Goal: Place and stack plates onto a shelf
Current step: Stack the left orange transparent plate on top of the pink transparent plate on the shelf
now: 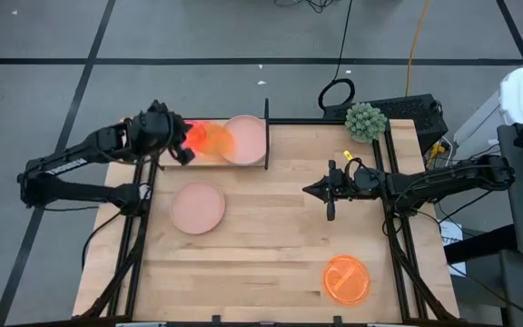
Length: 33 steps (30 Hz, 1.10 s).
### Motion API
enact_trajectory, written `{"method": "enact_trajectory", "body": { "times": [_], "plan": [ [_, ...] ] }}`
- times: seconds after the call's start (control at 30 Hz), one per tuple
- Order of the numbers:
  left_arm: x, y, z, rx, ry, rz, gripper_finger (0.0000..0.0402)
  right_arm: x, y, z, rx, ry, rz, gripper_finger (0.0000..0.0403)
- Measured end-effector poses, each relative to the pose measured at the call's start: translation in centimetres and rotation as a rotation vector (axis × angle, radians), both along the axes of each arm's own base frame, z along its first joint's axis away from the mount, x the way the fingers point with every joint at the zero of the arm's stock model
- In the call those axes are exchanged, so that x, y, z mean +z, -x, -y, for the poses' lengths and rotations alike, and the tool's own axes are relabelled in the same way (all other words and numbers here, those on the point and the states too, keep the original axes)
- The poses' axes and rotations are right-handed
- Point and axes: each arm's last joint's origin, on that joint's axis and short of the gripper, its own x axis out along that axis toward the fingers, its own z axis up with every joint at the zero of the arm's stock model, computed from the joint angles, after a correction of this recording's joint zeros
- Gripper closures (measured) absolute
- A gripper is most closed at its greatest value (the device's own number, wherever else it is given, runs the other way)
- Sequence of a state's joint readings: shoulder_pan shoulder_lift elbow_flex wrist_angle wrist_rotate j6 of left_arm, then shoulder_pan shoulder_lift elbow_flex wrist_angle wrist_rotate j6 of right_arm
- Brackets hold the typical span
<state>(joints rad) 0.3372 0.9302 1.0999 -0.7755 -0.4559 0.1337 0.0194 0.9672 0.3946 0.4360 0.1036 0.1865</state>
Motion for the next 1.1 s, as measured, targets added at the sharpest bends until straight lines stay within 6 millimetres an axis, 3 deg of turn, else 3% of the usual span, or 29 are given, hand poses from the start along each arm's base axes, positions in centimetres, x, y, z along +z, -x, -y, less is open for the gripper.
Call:
{"method": "enact_trajectory", "body": {
  "times": [0.4, 0.77, 1.1],
  "plan": [
    [-0.4, 2.5, -4.9, 0.298, -0.006, -0.057, 0.0401, 0.1, 0.0, 0.0, 0.001, 0.004, 0.006, 0.0403],
    [-3.4, 2.3, -10.1, 0.442, 0.088, -0.237, 0.0401, 0.1, 0.0, 0.0, 0.001, 0.004, 0.007, 0.0403],
    [-5.0, 2.9, -12.2, 0.549, 0.187, -0.259, 0.0401, 0.0, 0.0, 0.0, 0.002, 0.008, 0.002, 0.0403]
  ]
}}
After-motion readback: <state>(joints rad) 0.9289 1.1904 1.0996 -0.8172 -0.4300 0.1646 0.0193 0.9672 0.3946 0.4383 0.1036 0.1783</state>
